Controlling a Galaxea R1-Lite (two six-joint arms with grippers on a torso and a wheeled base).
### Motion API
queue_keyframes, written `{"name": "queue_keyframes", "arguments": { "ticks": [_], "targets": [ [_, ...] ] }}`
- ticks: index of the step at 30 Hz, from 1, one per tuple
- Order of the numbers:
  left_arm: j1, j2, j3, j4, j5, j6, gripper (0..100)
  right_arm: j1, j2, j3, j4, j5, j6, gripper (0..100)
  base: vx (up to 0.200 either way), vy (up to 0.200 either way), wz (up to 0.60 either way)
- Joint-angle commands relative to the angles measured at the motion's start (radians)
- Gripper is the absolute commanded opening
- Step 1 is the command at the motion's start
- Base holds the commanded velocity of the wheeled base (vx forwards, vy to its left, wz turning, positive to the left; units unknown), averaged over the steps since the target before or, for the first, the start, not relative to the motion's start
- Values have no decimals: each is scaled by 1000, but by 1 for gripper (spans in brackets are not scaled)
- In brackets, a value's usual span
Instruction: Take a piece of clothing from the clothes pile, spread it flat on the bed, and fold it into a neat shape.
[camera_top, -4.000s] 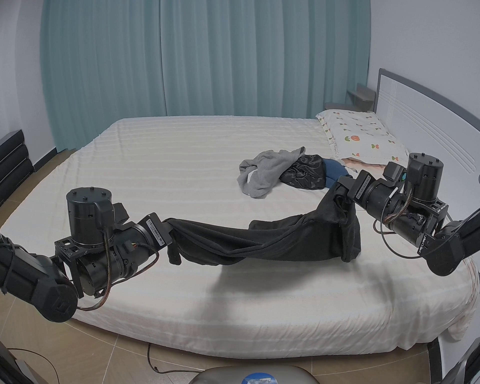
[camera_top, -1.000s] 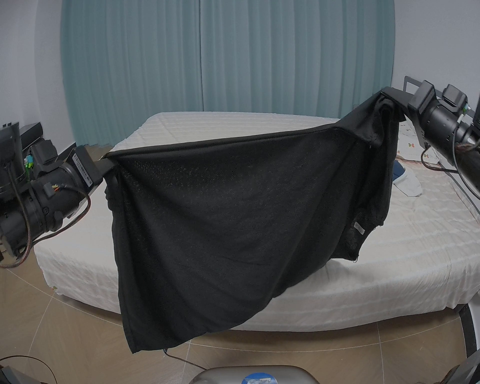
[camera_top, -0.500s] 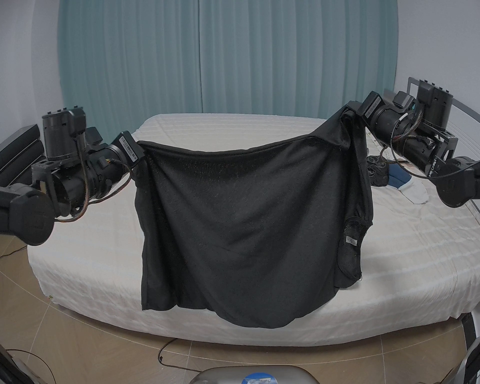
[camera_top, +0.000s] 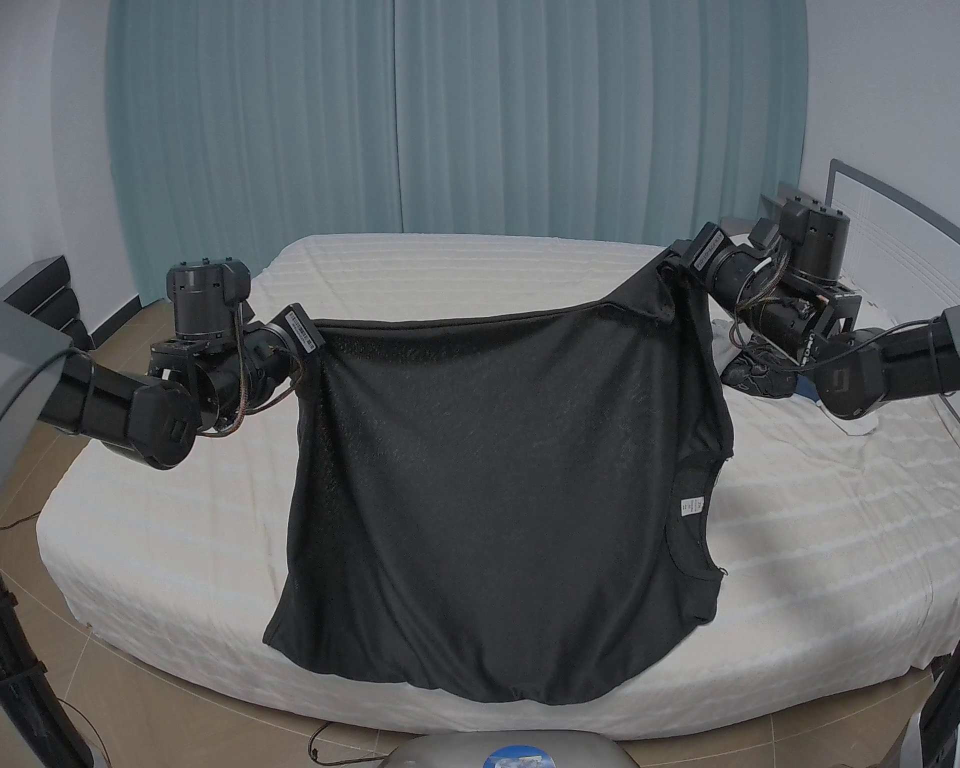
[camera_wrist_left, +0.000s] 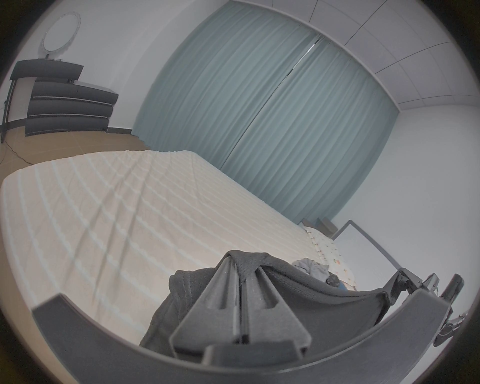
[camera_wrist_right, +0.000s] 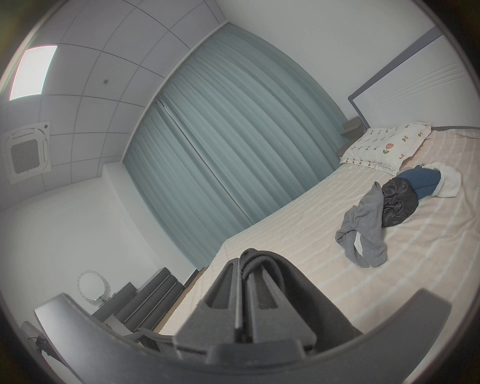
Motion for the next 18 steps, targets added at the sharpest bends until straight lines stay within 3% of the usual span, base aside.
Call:
{"name": "queue_keyframes", "arguments": {
  "ticks": [1, 9, 18],
  "targets": [
    [13, 90, -26, 0, -2, -1, 0, -5, 70, -3, -16, -7, 0, 0, 0, 0, 0],
    [27, 263, -112, -122, 5, -1, 0, -25, 185, -9, -24, -29, 1, 0, 0, 0, 0],
    [24, 332, -132, -122, 0, -1, 0, -44, 286, -53, -25, -59, 0, 0, 0, 0, 0]
  ]
}}
